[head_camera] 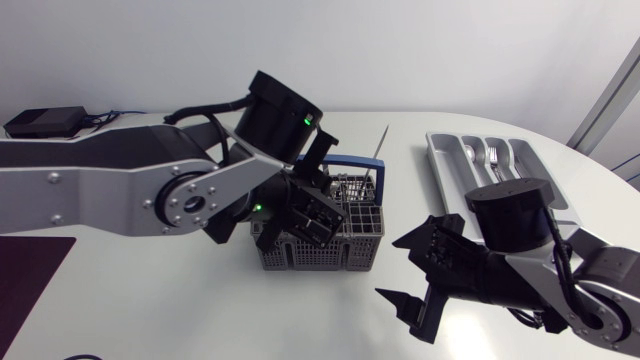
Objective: Unload the cutlery basket into the drawer organizer.
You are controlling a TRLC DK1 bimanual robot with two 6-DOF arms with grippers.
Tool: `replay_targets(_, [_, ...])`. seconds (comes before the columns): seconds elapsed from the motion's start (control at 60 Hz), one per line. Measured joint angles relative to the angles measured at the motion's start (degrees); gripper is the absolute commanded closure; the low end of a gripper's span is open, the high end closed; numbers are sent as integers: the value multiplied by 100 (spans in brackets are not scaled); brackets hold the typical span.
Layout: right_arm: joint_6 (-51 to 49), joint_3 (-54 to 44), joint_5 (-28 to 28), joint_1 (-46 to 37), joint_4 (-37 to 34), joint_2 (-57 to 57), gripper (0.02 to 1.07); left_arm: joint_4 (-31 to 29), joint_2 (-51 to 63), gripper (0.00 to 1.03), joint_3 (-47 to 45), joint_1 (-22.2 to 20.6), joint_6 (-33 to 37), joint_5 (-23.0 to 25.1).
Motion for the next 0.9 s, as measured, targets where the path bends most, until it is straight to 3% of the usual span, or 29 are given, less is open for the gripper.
replay_targets(0.533, [46,0,348,332,-328,-511,6,-249,-1047,90,-111,-264,-505,-96])
replay_targets(0.667, [116,0,472,321,-369,-1008,6,-872,-1246,89,59,-385,-1298,-129])
replay_targets(0.9, [236,2,905,293,-369,-1996,7,-1725,-1034,87,1156,-588,-3442,-127])
